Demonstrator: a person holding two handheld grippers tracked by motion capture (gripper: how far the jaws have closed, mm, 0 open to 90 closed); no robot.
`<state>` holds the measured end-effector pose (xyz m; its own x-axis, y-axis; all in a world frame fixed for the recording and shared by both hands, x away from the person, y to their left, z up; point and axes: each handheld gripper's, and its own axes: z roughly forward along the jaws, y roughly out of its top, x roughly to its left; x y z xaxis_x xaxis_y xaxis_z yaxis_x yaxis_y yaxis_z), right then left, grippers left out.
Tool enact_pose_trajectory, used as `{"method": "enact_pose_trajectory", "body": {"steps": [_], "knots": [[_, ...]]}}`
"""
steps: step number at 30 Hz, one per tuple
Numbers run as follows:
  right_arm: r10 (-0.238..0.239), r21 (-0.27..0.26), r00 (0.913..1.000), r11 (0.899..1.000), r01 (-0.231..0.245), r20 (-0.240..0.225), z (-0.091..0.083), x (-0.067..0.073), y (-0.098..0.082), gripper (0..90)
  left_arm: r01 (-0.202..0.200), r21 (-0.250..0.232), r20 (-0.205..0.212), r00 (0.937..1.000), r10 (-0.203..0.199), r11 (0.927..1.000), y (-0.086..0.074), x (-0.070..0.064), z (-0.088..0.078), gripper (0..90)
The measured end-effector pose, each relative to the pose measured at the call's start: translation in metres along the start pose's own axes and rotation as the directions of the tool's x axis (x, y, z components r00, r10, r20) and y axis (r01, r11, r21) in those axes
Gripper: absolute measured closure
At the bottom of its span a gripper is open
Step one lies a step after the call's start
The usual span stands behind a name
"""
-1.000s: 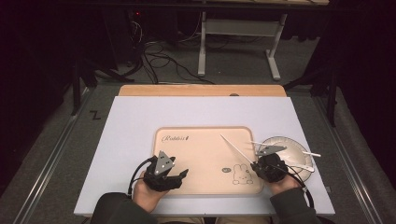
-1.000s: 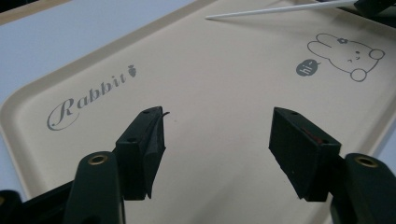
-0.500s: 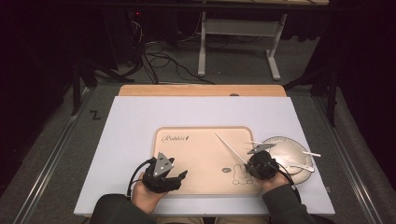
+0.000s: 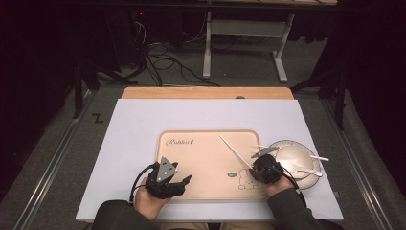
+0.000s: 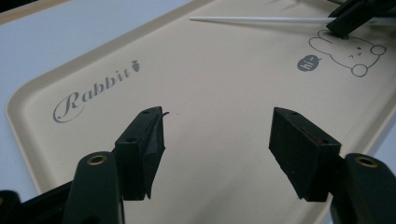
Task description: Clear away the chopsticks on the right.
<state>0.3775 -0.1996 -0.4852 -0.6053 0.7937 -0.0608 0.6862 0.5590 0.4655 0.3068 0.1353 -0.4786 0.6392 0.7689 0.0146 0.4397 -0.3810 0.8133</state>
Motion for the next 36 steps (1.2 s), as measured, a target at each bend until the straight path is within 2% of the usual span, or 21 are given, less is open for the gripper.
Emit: {"method": "enact_pose_trajectory", "body": {"steps": [8, 12, 26, 36], "knots": [[-0.004, -0.002, 1.0000, 1.000, 0.004, 0.000, 0.0001, -0.0003, 0.0002, 81.0, -0.003, 0.002, 0.001, 1.0000, 0.003, 1.0000, 0.0002, -0.0001, 0.0004, 36.2], [-0.007, -0.002, 0.9999, 1.000, 0.007, 0.016, 0.0002, 0.0004, 0.0004, 83.9, -0.005, 0.003, -0.001, 1.0000, 0.005, 1.0000, 0.0004, -0.0001, 0.0005, 36.2], [0.003, -0.021, 0.9985, 1.000, -0.002, 0.055, 0.0013, 0.0011, -0.0007, 84.2, -0.007, 0.001, 0.001, 1.0000, 0.007, 1.0000, 0.0005, 0.0000, 0.0008, 36.2], [0.014, -0.035, 0.9988, 0.999, -0.012, 0.047, 0.0011, 0.0011, -0.0021, 74.9, -0.009, 0.006, 0.001, 1.0000, 0.009, 0.9999, 0.0007, -0.0002, 0.0016, 36.2]]}}
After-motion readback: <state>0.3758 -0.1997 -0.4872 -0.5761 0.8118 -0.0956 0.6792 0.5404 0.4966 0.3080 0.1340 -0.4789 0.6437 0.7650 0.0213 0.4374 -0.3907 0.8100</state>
